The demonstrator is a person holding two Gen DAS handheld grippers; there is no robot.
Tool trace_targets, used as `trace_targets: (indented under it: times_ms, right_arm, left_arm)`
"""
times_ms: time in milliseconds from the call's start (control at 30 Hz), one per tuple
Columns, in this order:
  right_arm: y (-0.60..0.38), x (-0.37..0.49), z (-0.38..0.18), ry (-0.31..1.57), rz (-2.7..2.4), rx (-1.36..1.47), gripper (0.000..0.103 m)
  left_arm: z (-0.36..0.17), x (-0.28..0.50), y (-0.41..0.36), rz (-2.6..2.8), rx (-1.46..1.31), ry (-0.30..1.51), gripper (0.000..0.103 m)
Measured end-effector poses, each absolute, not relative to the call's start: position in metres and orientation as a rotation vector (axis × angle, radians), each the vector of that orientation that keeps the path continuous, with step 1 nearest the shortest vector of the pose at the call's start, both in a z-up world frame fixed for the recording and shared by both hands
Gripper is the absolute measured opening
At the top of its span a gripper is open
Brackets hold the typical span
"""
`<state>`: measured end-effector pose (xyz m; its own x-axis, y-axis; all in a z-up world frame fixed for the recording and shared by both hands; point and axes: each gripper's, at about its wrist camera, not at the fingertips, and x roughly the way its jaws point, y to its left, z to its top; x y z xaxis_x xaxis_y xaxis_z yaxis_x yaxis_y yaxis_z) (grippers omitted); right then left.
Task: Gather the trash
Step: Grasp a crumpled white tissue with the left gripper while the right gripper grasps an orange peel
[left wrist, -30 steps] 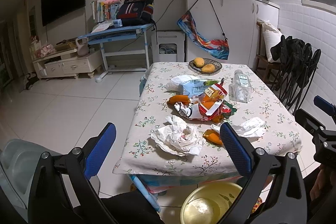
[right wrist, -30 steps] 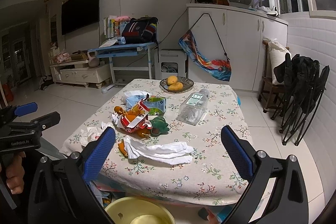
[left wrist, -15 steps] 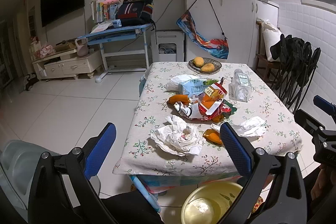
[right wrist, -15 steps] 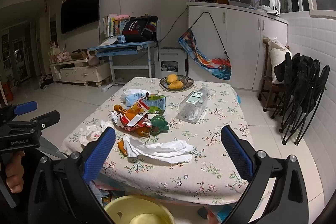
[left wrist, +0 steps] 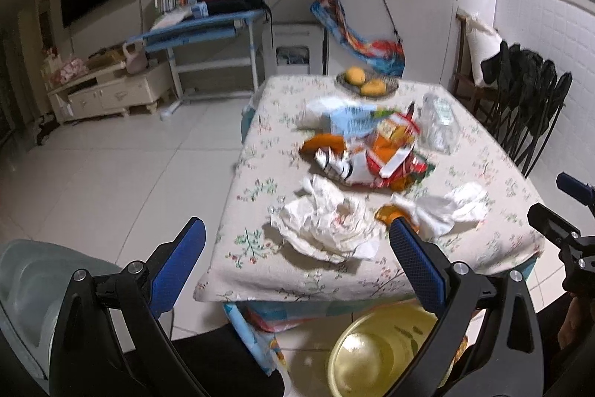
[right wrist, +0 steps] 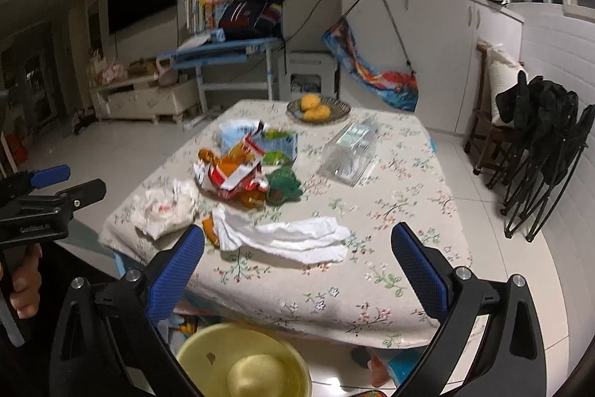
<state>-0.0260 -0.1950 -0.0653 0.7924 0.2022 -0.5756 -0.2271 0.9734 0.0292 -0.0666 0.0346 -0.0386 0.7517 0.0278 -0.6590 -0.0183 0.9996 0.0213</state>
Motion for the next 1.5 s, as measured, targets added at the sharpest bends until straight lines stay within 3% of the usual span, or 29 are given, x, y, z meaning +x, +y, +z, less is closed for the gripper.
trace_targets:
  times_ms: [500, 733, 1000, 1067, 1167, 1233, 1333, 1500]
  right_arm:
    - [-0.18, 0.014, -0.097, 0.765, 0.295, -0.001, 0.096]
    - [-0.177, 0.032, -0.113, 0.829, 0.304, 0.04, 0.078]
    - [-0.194, 0.048, -0.121, 0.856, 0.196, 0.075, 0.069]
    - [-0.199, 0.044, -0.113, 0.807, 0.143, 0.06, 0.069]
    - [-0.19, 0.029, -0.093, 0.73, 0.261, 0.053, 0.069]
    - [-0.178, 0.02, -0.09, 0.755, 0.458, 0.097, 0.069]
    - [-0.159, 0.011, -0.107, 0.871, 0.665, 0.134, 0.069]
    - [-0.158, 0.023, -0.122, 0.946, 0.671, 0.167, 0.069]
  left_arm:
    - [-0.086, -0.019, 0.048, 0.046, -0.116, 0.886, 0.096]
    - [-0.096, -0.01, 0.039, 0.004, -0.091, 0.892, 0.096]
    - [-0.112, 0.016, 0.008, 0.022, 0.028, 0.915, 0.095]
    - [-0.117, 0.021, 0.01, 0.024, 0.017, 0.923, 0.092]
    - [-0.118, 0.023, 0.015, 0.006, -0.009, 0.92, 0.078]
    - [-0.119, 0.023, 0.017, -0.028, -0.021, 0.922, 0.061]
    - [-0.117, 0.021, 0.019, -0.067, -0.03, 0.923, 0.045]
    - [-0.114, 0.019, 0.023, -0.103, -0.047, 0.93, 0.035]
